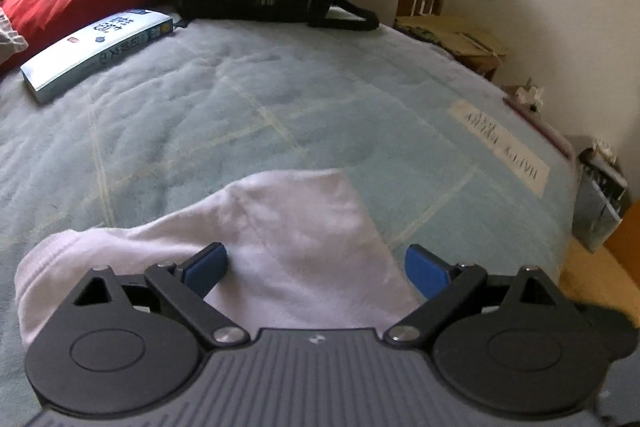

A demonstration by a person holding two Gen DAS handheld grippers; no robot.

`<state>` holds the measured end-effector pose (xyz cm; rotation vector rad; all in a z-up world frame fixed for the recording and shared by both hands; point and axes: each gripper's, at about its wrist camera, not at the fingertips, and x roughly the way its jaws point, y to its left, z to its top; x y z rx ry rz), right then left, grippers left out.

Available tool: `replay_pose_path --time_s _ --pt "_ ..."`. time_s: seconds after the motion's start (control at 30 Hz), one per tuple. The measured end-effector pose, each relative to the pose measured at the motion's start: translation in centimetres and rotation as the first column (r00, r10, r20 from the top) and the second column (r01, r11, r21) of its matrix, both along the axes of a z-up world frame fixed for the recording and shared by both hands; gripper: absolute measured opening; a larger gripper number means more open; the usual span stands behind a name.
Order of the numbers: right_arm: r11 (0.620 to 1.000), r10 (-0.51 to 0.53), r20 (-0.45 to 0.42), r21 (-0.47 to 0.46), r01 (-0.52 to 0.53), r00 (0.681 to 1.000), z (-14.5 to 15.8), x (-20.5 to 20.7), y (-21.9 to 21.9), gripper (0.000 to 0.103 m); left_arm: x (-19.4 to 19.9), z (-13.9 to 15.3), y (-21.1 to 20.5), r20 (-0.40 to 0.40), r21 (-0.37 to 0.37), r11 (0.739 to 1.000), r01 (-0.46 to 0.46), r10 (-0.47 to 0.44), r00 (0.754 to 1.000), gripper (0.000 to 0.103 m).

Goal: Fold clothes

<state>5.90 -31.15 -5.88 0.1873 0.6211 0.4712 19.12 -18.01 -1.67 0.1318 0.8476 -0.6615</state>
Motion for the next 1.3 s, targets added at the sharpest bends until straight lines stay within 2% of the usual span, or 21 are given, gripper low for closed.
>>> replay_pose_path --time_s 0.13,0.23,0.33,0.43,0.63,0.8,0.9,1.0,1.03,1.1,1.13,1.2,1.3 --pt "1.000 -0.003 -0.007 0.027 0.003 1.000 -0.1 0.0 -0.3 0.092 -1.1 2.1 -0.1 0.021 -0.060 0.997 0.042 -0.041 0.999 0.096" --pt "1.000 -0.004 -0.008 0.028 0.004 1.000 0.0 0.0 -0.2 0.092 -0.9 1.9 -1.0 0.002 -0.055 0.996 0.064 -0.064 0.998 0.096" --pt "1.000 -0.005 -0.009 0.024 0.005 1.000 0.0 -0.1 -0.1 0.093 0.2 0.2 -1.9 -0.049 -0.025 0.999 0.038 -0.039 0.998 0.096" --pt "1.000 -0.008 -0.010 0.022 0.008 1.000 0.1 -0.2 0.0 0.093 0.4 0.3 -1.9 -0.045 -0.034 0.999 0.019 -0.021 0.999 0.096" --pt "1.000 -0.018 -0.011 0.014 0.018 1.000 0.3 -0.3 0.4 0.096 -2.8 4.3 0.4 0.069 -0.011 1.000 0.026 -0.025 0.997 0.096" --pt "0.999 -0.030 -0.003 0.014 0.030 1.000 0.9 -0.6 0.6 0.096 -6.3 5.4 3.9 0.084 -0.016 1.000 0.012 -0.011 0.996 0.097" --pt "0.999 -0.039 -0.004 0.021 0.039 0.999 1.3 -1.0 0.2 0.096 -8.3 4.4 6.3 0.049 -0.044 0.999 -0.018 0.020 0.999 0.097" --pt "0.999 -0.045 -0.006 0.003 0.045 0.999 1.3 -1.1 0.1 0.096 -9.7 2.5 8.3 -0.024 -0.066 0.996 -0.063 0.062 0.998 0.097" --pt "0.999 -0.039 -0.016 -0.014 0.038 0.999 1.3 -1.2 0.2 0.096 -9.8 1.7 9.3 -0.074 -0.106 0.989 -0.102 0.094 0.993 0.098" --pt "0.998 -0.049 -0.020 -0.038 0.048 0.999 1.1 -1.9 0.3 0.096 -9.5 0.2 10.7 -0.190 -0.129 0.977 -0.170 0.144 0.971 0.097" --pt "0.998 -0.052 -0.026 -0.037 0.051 0.998 1.1 -2.1 0.2 0.096 -9.7 0.1 11.5 -0.201 -0.155 0.969 -0.195 0.162 0.966 0.097" --pt "0.998 -0.057 -0.022 -0.033 0.056 0.998 1.3 -2.7 0.0 0.096 -10.5 0.9 12.5 -0.175 -0.184 0.960 -0.212 0.180 0.968 0.097" --pt "0.999 -0.031 0.018 -0.038 0.032 0.999 2.5 -3.9 0.4 0.096 -11.3 3.0 13.8 -0.101 -0.198 0.947 -0.255 0.239 0.966 0.097"
